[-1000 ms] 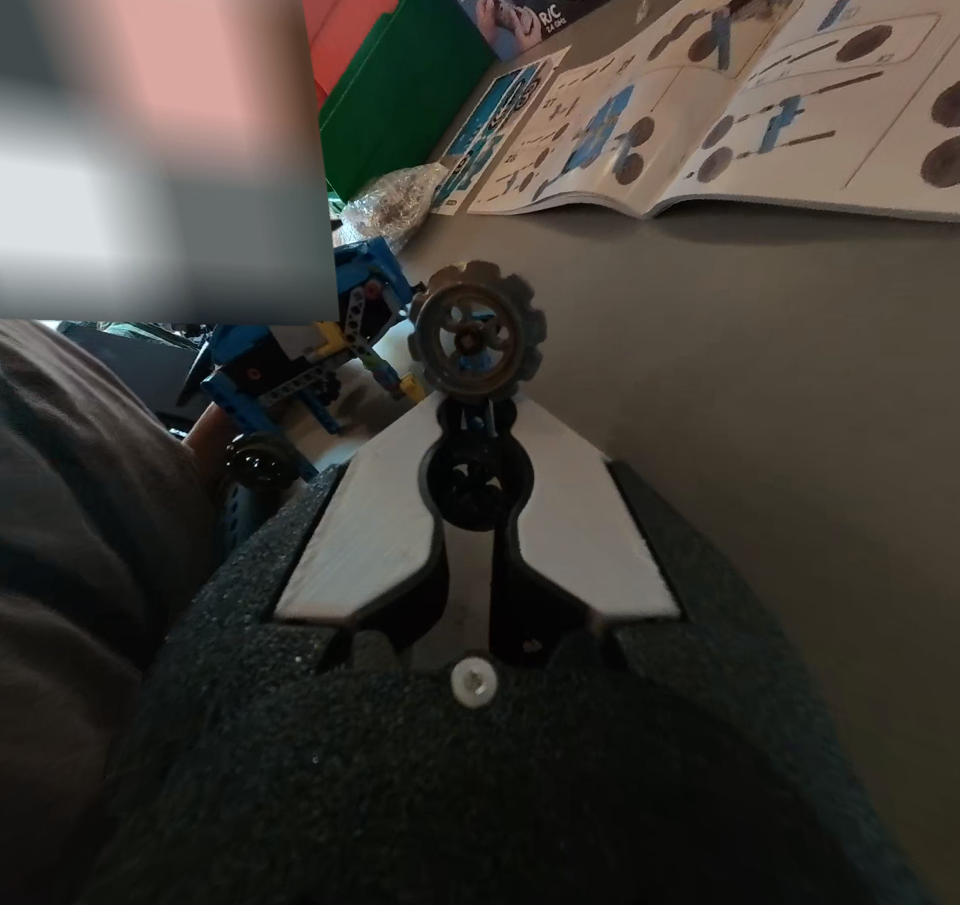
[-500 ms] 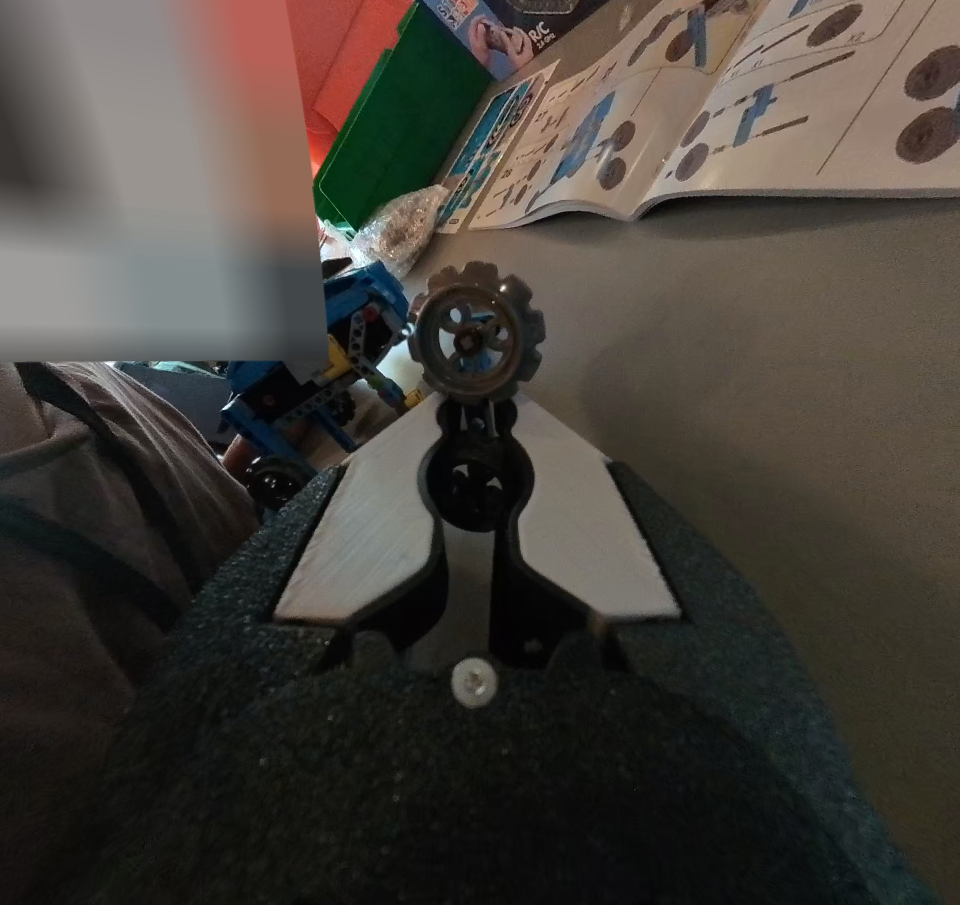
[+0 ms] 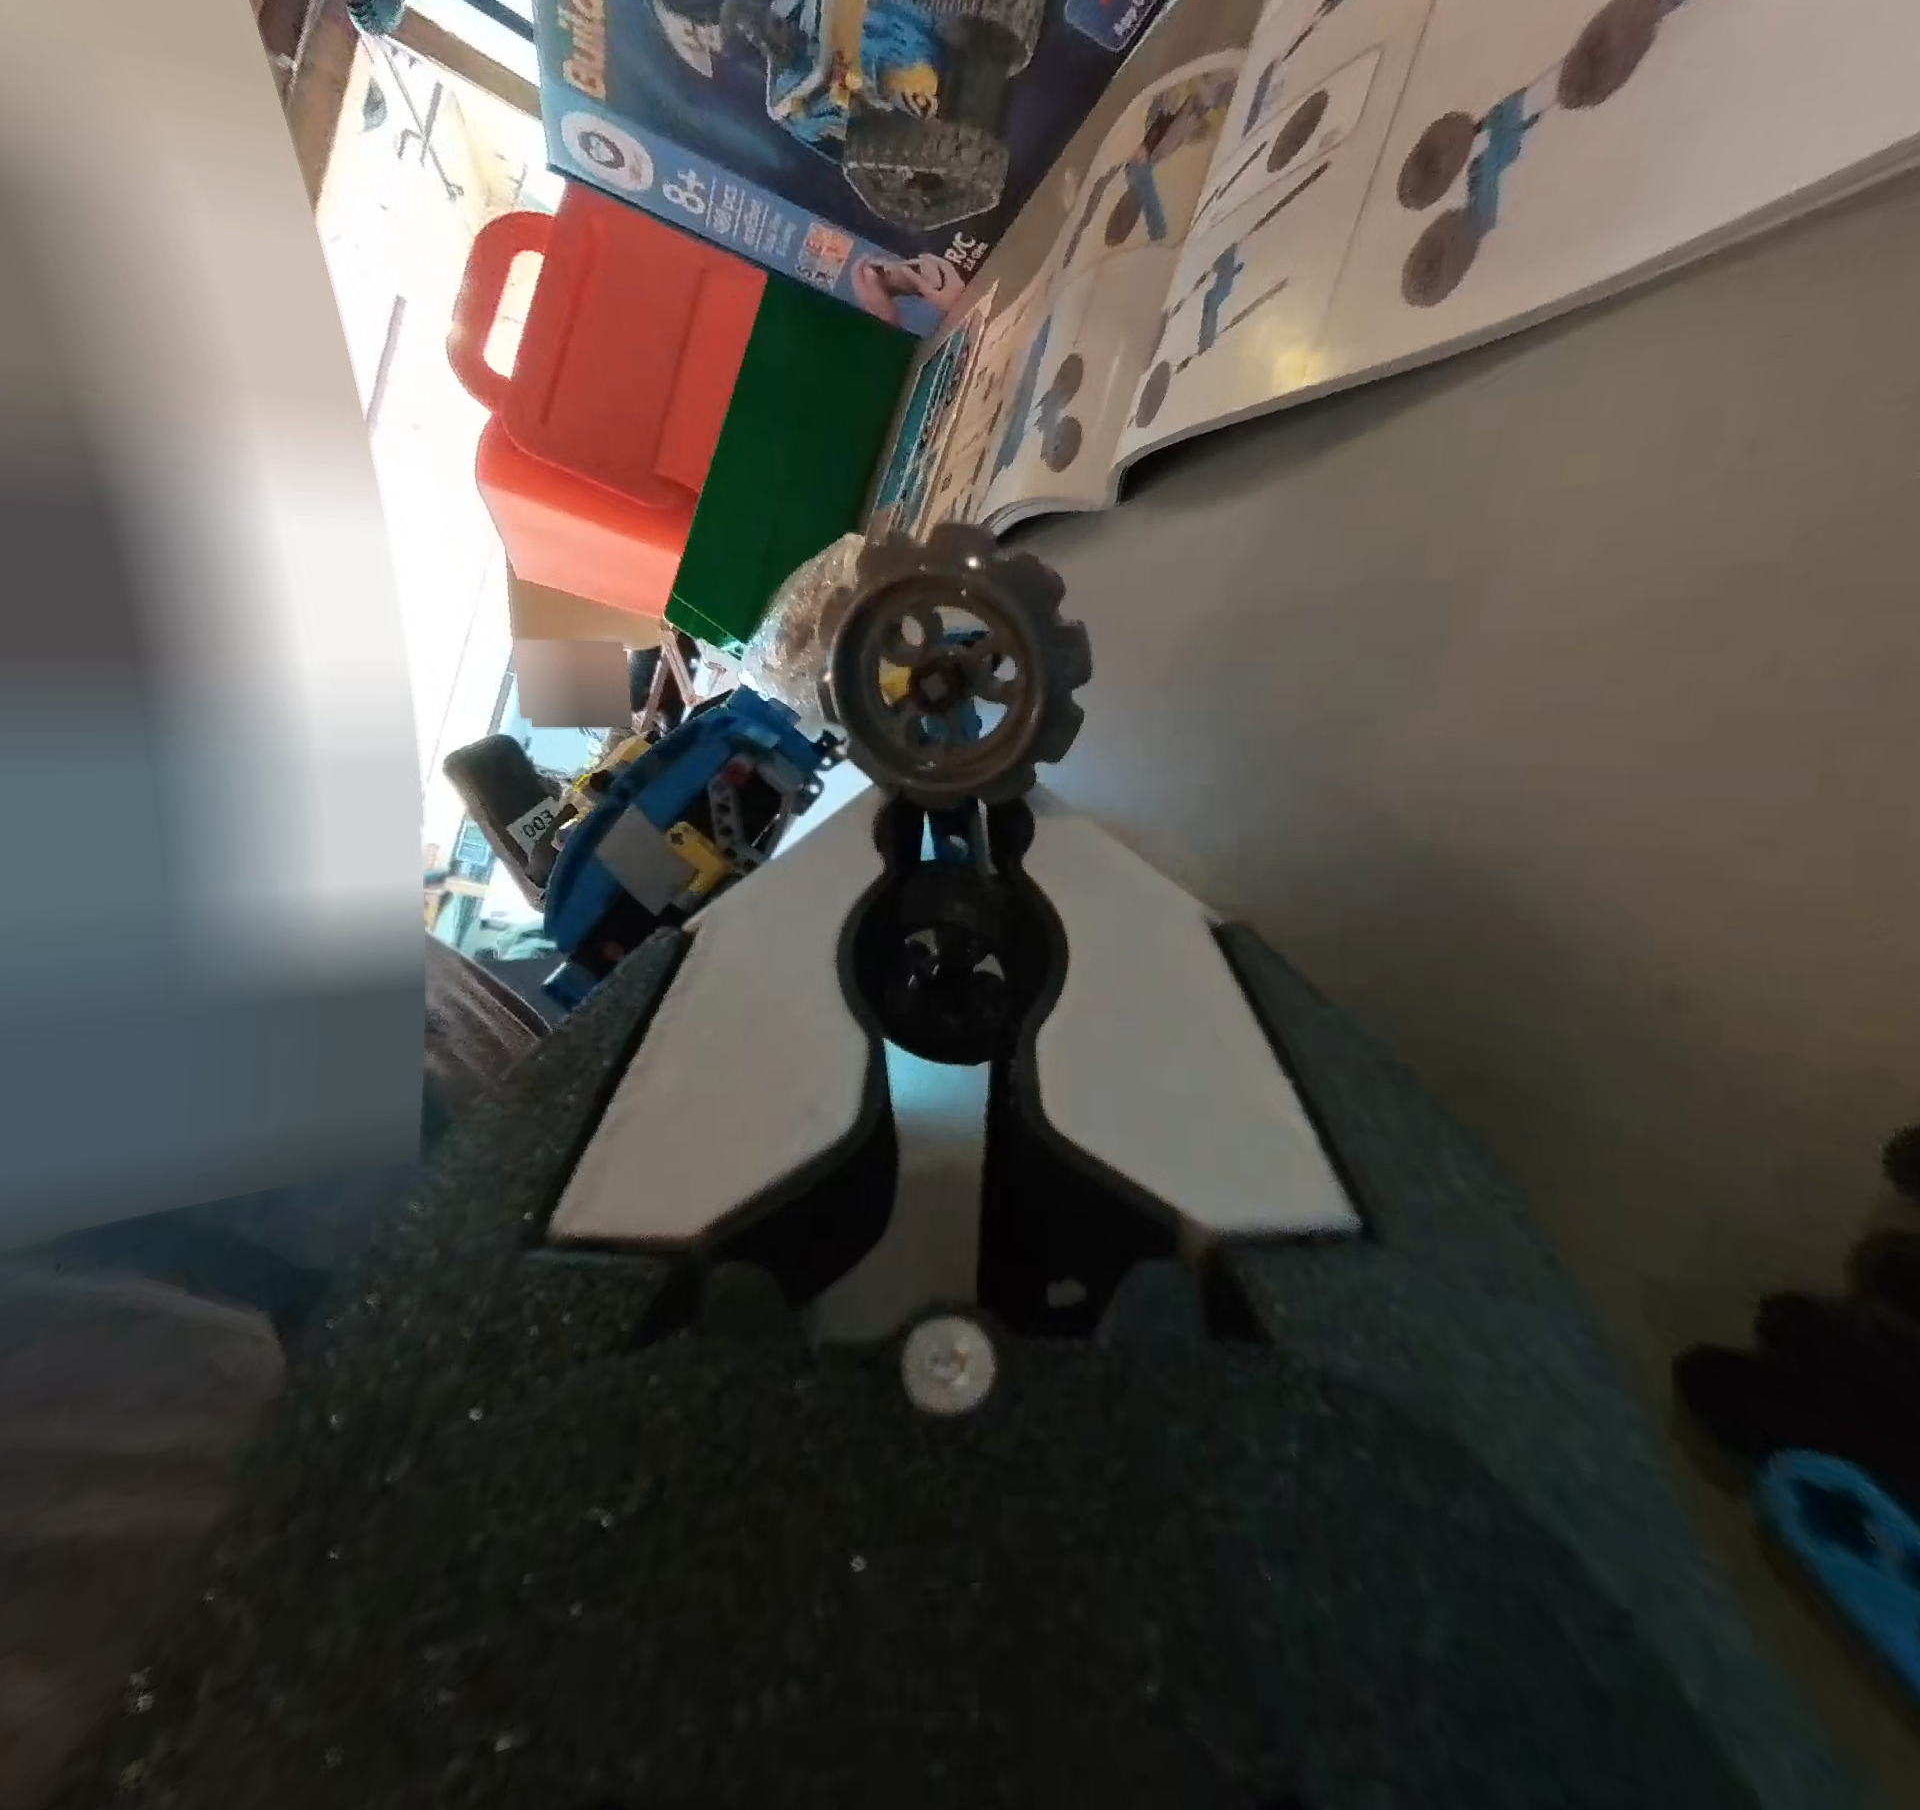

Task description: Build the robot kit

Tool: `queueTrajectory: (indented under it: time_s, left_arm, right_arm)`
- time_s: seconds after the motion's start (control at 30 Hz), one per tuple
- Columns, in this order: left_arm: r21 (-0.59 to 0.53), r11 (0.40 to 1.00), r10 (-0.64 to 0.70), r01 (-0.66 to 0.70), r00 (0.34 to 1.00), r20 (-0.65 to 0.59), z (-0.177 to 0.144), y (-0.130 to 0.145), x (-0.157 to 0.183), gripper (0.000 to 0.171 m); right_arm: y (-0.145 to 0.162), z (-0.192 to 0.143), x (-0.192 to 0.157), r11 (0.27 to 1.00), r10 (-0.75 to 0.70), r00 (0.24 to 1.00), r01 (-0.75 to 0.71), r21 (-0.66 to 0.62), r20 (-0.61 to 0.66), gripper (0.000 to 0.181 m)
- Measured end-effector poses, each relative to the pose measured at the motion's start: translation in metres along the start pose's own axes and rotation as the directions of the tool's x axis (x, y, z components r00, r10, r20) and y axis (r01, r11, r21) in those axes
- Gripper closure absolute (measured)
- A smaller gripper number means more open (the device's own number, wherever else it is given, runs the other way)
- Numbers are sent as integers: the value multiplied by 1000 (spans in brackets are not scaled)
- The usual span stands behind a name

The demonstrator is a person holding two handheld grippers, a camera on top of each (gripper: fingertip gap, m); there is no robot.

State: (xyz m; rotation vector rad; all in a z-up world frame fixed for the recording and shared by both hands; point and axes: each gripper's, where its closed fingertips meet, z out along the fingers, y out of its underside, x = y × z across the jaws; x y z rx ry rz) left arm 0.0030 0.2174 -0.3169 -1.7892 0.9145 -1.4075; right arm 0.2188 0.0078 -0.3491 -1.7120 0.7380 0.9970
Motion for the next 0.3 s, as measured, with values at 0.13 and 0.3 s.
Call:
queueTrajectory:
  time_s: [0.13, 0.3]
  left_arm:
    - [11, 1000, -8, 8, 1000, 2, -1, -1, -1, 107]
    - [17, 1000, -13, 13, 1000, 2, -2, -2, -2, 107]
  right_arm:
    - [-5, -4, -2, 999, 39, 999, -40, 27, 38, 171]
    - [-16, -12, -5, 988, 115, 986, -126, 85, 121, 170]
